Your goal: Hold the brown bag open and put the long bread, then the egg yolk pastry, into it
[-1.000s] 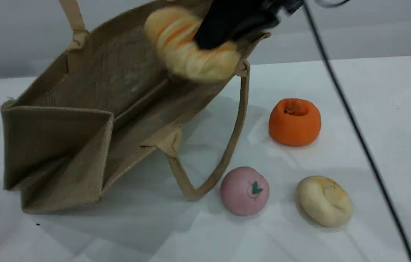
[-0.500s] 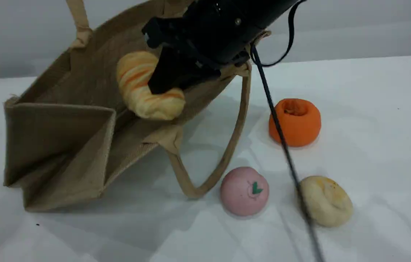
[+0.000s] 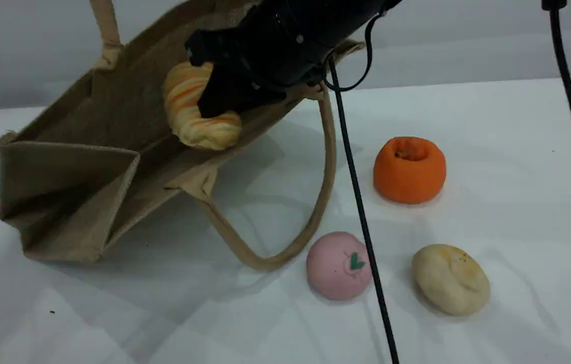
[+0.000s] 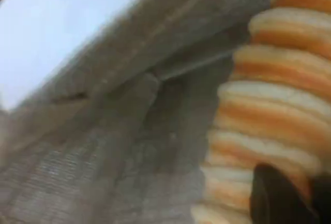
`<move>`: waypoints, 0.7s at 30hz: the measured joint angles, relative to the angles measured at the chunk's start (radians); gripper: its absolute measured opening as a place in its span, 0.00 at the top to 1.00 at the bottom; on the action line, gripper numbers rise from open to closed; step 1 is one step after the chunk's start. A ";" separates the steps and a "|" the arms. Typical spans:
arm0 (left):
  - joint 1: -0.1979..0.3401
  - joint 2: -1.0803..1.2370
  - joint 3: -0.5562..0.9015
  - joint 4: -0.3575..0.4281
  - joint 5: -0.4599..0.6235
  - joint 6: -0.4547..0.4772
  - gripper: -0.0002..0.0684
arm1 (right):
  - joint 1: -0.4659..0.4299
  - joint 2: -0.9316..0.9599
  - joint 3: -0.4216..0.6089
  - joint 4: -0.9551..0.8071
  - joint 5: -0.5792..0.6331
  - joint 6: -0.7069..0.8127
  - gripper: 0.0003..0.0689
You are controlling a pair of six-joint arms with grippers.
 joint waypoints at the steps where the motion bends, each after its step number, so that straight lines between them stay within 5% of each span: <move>1: 0.000 0.000 0.000 -0.013 0.000 0.000 0.87 | 0.000 0.000 0.000 0.000 0.002 -0.001 0.93; 12: -0.021 0.000 0.000 -0.043 -0.003 0.012 0.87 | 0.000 0.000 0.000 0.034 -0.106 -0.002 0.86; 15: -0.023 0.000 0.000 -0.045 -0.002 0.025 0.87 | 0.000 0.000 0.000 0.025 -0.112 -0.008 0.76; 21: -0.023 0.000 0.000 -0.044 0.000 0.026 0.87 | -0.001 -0.009 0.000 -0.039 -0.061 -0.013 0.39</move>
